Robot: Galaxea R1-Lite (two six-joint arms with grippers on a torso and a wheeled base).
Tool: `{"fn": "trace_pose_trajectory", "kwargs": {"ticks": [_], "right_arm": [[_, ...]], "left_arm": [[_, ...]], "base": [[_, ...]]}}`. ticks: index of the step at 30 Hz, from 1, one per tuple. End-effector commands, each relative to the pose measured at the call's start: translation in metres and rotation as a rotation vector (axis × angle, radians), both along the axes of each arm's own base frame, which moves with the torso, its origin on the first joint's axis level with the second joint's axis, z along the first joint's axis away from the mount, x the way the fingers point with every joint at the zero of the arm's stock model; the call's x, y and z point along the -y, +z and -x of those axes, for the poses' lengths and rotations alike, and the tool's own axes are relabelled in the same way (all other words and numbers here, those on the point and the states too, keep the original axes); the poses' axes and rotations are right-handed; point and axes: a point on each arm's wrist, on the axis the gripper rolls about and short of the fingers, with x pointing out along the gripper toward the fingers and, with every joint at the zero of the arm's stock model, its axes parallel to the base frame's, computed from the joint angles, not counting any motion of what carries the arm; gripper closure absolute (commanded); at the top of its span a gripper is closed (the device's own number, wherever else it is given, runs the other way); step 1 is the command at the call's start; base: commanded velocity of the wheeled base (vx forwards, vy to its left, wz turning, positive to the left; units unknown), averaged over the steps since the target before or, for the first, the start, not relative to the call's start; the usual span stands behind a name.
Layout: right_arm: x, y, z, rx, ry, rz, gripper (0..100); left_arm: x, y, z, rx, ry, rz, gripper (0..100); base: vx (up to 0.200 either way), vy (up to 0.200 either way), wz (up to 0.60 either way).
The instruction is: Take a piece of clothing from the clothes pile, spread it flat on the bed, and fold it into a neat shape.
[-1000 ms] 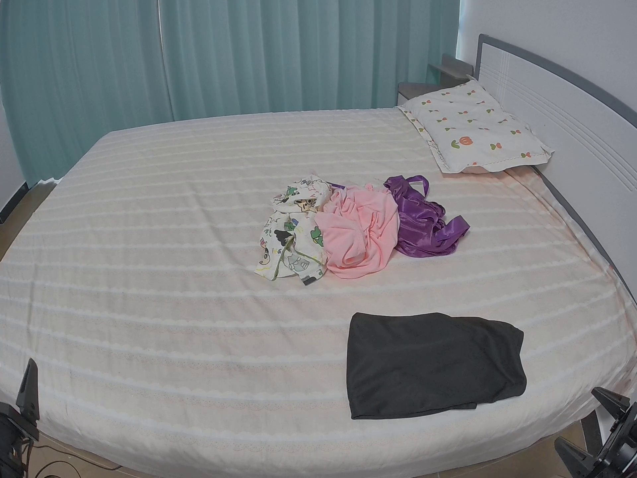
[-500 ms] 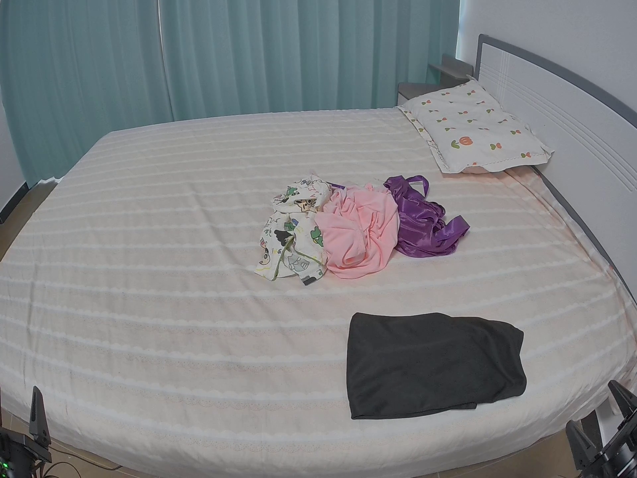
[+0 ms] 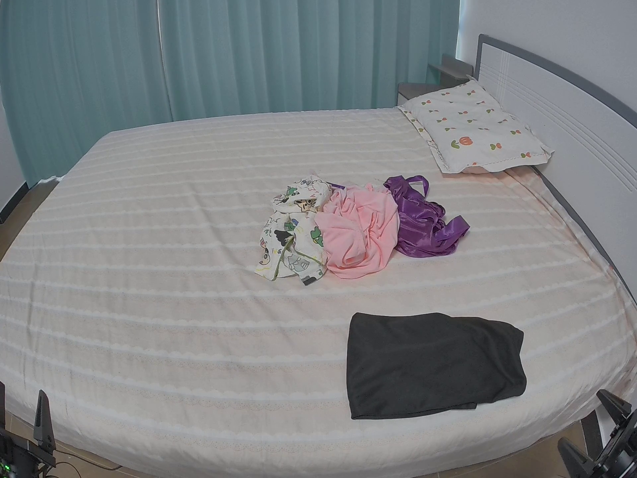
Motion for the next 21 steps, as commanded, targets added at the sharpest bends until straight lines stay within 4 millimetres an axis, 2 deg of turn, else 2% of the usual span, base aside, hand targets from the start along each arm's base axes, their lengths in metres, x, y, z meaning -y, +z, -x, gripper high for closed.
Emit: {"fn": "trace_pose_trajectory", "kwargs": {"ticks": [1,5,8,10,14,17,21], "right_arm": [[0.0067,0.0006,0.0021,-0.033,0.356,-0.002,0],[0.0084,0.0009,0.0019,-0.029,0.363,0.005,0],[0.0086,0.0006,0.0008,-0.039,0.205,-0.033,0],[0.0076,-0.0011,0.0073,0.044,0.091,-0.068,0],[0.0118,-0.0004,0.0043,0.088,-0.085,-0.089,0],[0.0127,-0.0011,0.0040,0.083,-0.127,-0.086,0],[0.0141,-0.0010,0.0037,0.089,-0.192,-0.063,0]], "left_arm": [[0.0006,-0.0055,-0.0009,-0.014,-0.026,-0.004,0],[0.0006,-0.0055,-0.0011,-0.015,-0.029,-0.003,0],[0.0006,-0.0055,-0.0011,-0.015,-0.029,-0.003,0],[0.0007,-0.0055,-0.0011,-0.016,-0.032,-0.005,0],[0.0019,-0.0054,-0.0015,-0.015,-0.089,0.002,0],[0.0040,-0.0057,-0.0018,-0.014,-0.181,0.019,0],[0.0045,-0.0062,-0.0019,-0.019,-0.207,0.016,0]], "base": [[0.000,0.000,0.00],[0.000,0.000,0.00],[0.000,0.000,0.00],[0.000,0.000,0.00],[0.000,0.000,0.00],[0.000,0.000,0.00],[0.000,0.000,0.00]]}}
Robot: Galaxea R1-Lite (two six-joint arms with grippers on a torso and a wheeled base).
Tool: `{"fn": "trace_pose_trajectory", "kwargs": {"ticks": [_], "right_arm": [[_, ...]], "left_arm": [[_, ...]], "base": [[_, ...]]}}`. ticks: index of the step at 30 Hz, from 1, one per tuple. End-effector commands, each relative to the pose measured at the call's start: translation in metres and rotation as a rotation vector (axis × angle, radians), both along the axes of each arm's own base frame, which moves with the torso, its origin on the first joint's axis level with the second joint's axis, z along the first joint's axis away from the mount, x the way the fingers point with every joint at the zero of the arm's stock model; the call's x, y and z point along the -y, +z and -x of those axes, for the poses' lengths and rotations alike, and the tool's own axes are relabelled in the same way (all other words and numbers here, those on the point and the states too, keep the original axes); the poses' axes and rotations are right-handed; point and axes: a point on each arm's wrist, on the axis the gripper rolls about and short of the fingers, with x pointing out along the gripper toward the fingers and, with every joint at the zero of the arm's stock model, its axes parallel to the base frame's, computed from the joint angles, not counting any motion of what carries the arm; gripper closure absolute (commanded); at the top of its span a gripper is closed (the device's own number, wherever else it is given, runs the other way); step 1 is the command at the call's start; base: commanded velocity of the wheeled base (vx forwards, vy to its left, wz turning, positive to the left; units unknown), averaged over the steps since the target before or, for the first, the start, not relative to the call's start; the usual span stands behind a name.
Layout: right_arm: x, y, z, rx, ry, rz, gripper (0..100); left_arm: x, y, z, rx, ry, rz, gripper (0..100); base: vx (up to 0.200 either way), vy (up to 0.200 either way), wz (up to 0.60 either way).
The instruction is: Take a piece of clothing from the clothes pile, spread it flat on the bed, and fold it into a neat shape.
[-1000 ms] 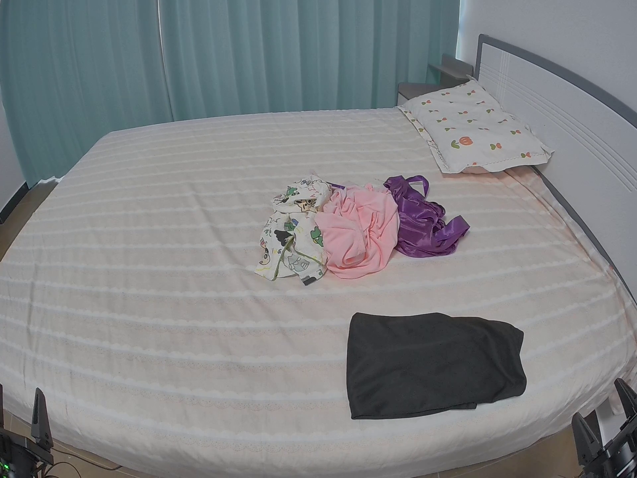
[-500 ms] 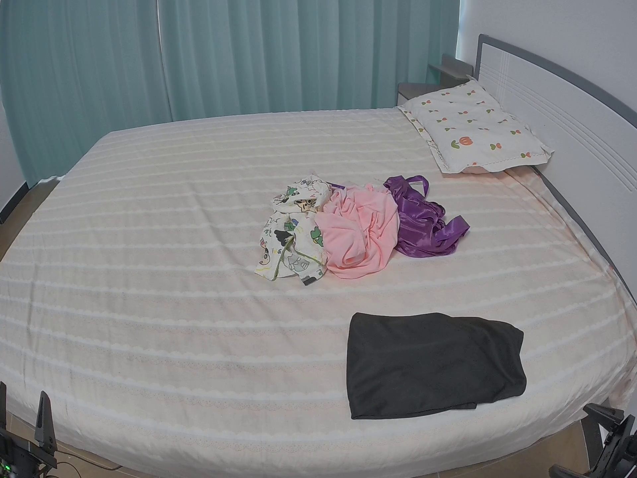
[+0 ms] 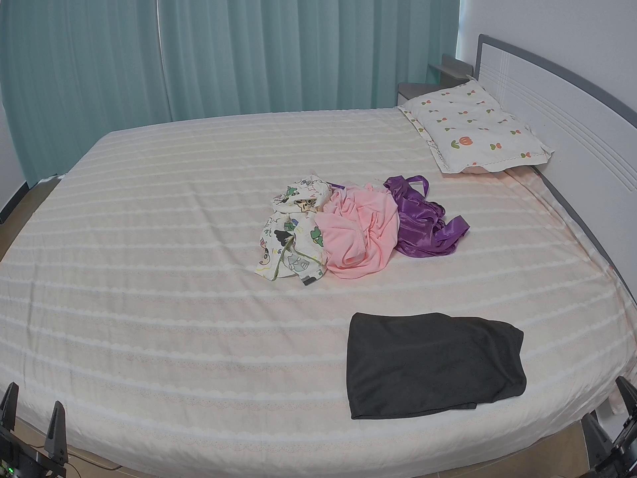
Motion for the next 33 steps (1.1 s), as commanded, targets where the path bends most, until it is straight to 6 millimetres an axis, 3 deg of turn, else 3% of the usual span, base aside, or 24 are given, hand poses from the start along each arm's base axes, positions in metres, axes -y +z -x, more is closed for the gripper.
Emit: {"fn": "trace_pose_trajectory", "kwargs": {"ticks": [1,4,6,33], "right_arm": [[0.0011,-0.0045,0.0012,0.031,-0.128,0.022,0],[0.0036,-0.0064,0.0009,0.025,-0.239,0.114,0],[0.0047,-0.0112,0.0007,-0.025,-0.287,0.135,0],[0.0051,-0.0103,0.0007,-0.021,-0.297,0.056,0]], "left_arm": [[0.0013,-0.0052,-0.0012,-0.014,-0.062,0.005,0],[0.0041,-0.0124,-0.0013,-0.092,-0.190,-0.029,0],[0.0040,-0.0110,-0.0015,-0.075,-0.185,-0.034,0],[0.0032,-0.0107,-0.0014,-0.070,-0.146,0.013,0]], "base": [[0.000,0.000,0.00],[0.000,0.000,0.00],[0.000,0.000,0.00],[0.000,0.000,0.00]]}}
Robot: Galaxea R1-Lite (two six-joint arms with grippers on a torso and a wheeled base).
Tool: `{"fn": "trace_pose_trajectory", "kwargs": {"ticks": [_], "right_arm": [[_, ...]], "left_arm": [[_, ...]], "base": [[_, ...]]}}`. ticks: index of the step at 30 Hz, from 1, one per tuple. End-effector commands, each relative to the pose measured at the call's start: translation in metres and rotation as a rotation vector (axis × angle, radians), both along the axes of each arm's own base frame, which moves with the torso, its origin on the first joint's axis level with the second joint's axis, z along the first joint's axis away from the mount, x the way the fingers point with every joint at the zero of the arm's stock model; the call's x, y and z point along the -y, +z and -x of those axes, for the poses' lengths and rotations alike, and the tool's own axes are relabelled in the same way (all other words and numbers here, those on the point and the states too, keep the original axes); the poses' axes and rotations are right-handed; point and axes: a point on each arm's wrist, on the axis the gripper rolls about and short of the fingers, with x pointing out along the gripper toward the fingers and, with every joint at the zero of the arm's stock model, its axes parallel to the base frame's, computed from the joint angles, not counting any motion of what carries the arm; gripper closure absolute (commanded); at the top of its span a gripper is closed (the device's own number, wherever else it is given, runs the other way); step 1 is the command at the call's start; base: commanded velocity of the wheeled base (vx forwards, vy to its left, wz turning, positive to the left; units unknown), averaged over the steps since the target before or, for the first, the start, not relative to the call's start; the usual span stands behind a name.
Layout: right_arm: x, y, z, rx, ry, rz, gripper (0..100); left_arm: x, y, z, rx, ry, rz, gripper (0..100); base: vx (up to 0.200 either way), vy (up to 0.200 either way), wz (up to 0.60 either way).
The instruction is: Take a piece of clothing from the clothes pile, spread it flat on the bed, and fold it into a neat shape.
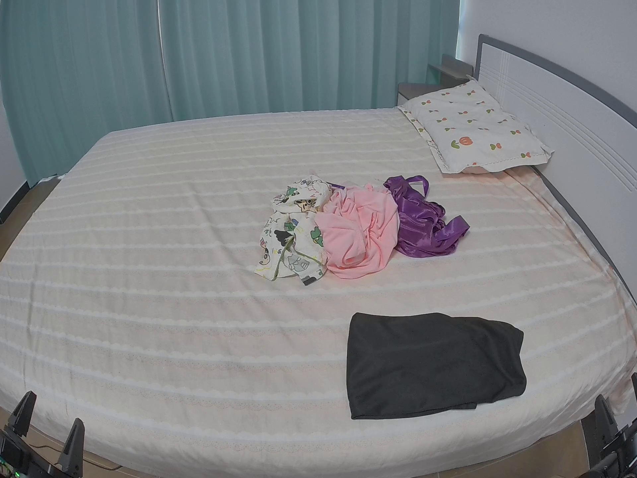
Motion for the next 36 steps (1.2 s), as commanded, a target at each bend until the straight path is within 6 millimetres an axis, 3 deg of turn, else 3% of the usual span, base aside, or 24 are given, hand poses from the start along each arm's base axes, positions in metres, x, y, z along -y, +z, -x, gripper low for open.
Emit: {"fn": "trace_pose_trajectory", "kwargs": {"ticks": [1,36], "right_arm": [[0.0000,-0.0052,-0.0004,-0.006,0.001,0.004,0],[-0.0003,-0.0052,-0.0004,-0.006,0.015,0.005,0]], "left_arm": [[0.0000,-0.0049,-0.0009,-0.011,-0.001,0.000,0],[0.0000,-0.0050,-0.0008,-0.010,-0.001,0.000,0]], "base": [[0.000,0.000,0.00],[0.000,0.000,0.00]]}}
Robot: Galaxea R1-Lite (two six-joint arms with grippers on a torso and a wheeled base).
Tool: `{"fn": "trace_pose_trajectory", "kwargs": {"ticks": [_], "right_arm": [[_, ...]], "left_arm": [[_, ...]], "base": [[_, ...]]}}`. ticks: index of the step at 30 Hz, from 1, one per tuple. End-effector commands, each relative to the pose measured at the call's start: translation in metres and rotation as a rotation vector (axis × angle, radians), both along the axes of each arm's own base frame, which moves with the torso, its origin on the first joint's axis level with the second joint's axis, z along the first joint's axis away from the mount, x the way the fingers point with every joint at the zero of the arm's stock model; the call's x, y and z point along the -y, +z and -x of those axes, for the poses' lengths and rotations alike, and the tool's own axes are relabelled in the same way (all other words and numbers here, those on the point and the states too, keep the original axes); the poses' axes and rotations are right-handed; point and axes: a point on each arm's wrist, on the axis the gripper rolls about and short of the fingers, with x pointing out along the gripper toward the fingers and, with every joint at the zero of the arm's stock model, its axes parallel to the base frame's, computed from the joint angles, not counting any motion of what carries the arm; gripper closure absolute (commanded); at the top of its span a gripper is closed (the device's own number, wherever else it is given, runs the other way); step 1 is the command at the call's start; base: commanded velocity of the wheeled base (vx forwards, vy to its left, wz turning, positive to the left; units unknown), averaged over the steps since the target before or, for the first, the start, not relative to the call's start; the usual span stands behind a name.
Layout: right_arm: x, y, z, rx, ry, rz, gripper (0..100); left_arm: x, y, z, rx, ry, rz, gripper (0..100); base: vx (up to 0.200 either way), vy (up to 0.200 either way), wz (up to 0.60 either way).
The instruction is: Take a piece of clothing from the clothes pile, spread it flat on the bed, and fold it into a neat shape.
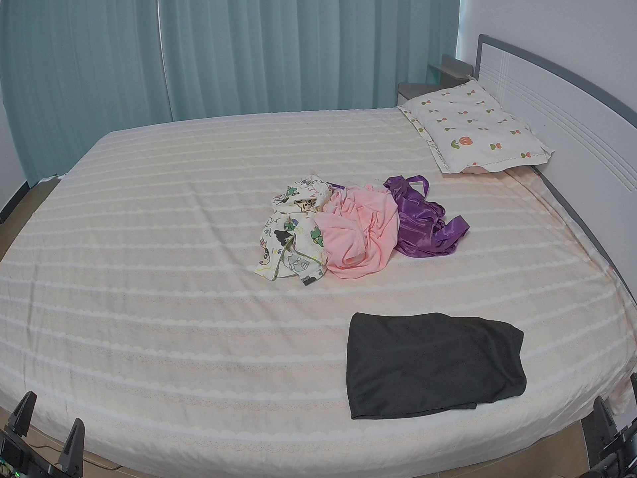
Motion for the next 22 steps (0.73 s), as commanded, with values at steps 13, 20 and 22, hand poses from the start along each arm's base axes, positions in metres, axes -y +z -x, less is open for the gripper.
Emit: {"fn": "trace_pose_trajectory", "kwargs": {"ticks": [13,20,22], "right_arm": [[0.0000,-0.0052,-0.0003,-0.004,-0.001,0.002,0],[0.0000,-0.0052,-0.0003,-0.004,-0.001,0.000,0],[0.0000,-0.0052,-0.0003,-0.004,0.001,0.002,0]], "left_arm": [[0.0000,-0.0050,-0.0007,-0.010,0.001,0.000,0],[0.0000,-0.0050,-0.0007,-0.010,0.001,0.000,0],[0.0000,-0.0051,-0.0006,-0.008,-0.001,0.000,0]], "base": [[0.000,0.000,0.00],[0.000,0.000,0.00],[0.000,0.000,0.00]]}}
